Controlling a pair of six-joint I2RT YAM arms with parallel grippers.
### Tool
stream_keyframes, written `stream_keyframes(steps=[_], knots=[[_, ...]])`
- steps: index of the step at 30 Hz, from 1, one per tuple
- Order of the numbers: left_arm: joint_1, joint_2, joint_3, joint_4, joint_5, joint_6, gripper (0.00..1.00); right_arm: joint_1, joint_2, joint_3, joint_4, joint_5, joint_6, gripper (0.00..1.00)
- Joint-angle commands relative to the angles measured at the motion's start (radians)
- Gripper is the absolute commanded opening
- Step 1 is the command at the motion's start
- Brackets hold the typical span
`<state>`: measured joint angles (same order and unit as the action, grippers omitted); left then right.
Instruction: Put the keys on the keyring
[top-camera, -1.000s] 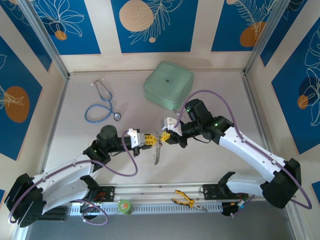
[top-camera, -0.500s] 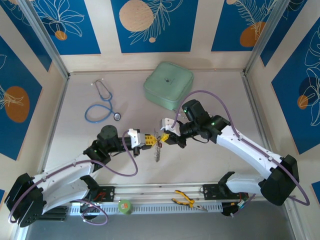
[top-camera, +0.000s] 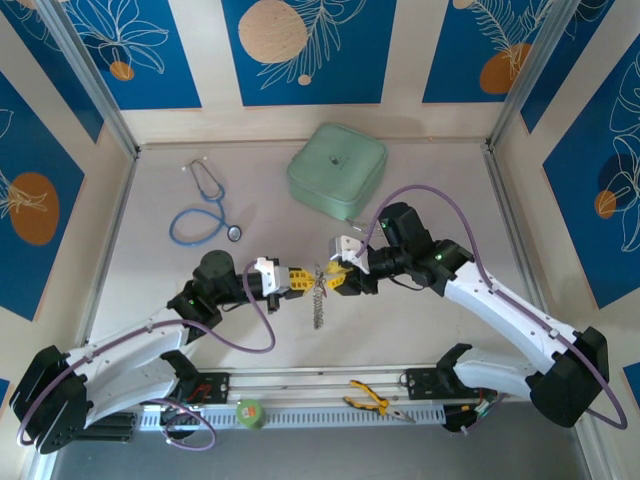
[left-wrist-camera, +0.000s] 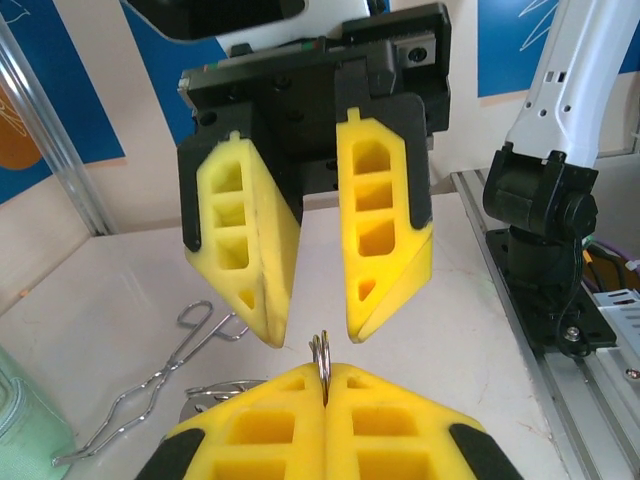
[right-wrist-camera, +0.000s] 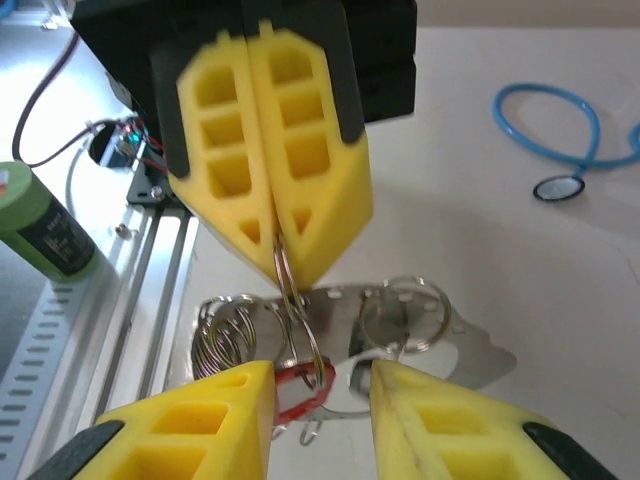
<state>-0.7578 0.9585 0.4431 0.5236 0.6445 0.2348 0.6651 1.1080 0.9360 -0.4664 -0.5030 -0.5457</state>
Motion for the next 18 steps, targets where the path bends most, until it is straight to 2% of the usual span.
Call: stream_keyframes(steps=[1,5,13,18], knots=[[-0.005,0.003,-0.004,0.070,0.041,-0.021,0.00,0.008,0.010,-0.005,0.037,-0.071,0.039,0.31],[-0.005,0.001,-0.004,0.070,0.043,-0.024,0.00,0.021,0.021,-0.006,0.059,-0.090,0.050,0.30],[-0.005,0.012,-0.004,0.087,0.057,-0.033,0.00,0.033,0.044,-0.011,0.092,-0.109,0.068,0.21],[-0.005,0.026,0.002,0.115,0.064,-0.043,0.00,0.033,0.058,-0.005,0.088,-0.115,0.059,0.00]])
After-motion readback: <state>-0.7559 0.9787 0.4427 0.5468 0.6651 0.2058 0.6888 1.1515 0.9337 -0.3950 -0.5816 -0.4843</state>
